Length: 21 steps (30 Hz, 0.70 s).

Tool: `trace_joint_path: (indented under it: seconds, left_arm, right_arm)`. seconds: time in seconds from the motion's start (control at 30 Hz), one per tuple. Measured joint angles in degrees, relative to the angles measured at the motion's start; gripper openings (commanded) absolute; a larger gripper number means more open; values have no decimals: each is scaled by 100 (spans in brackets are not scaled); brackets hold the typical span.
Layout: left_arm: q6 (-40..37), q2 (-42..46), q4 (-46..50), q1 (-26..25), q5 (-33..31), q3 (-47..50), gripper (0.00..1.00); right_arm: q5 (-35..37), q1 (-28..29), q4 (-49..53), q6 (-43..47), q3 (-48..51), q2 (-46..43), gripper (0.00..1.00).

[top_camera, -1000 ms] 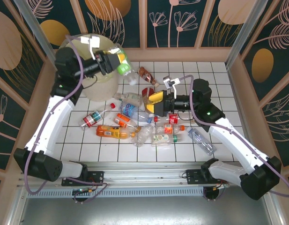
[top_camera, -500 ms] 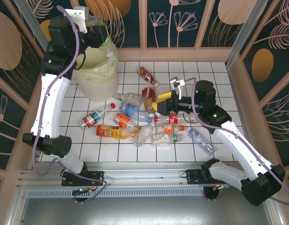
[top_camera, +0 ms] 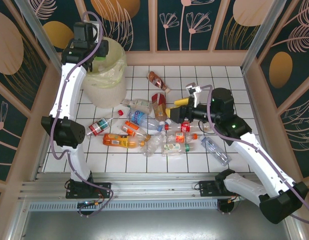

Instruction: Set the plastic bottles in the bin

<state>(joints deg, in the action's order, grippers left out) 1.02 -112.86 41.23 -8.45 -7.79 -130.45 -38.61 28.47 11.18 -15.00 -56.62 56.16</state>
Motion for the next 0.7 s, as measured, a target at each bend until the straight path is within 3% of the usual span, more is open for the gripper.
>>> trace_joint_path:
  seconds: [0.7]
  left_arm:
    - [-105,-1115,269,181,179,306,58]
  right_arm:
    - [133,-31,173,118,13,-20,86]
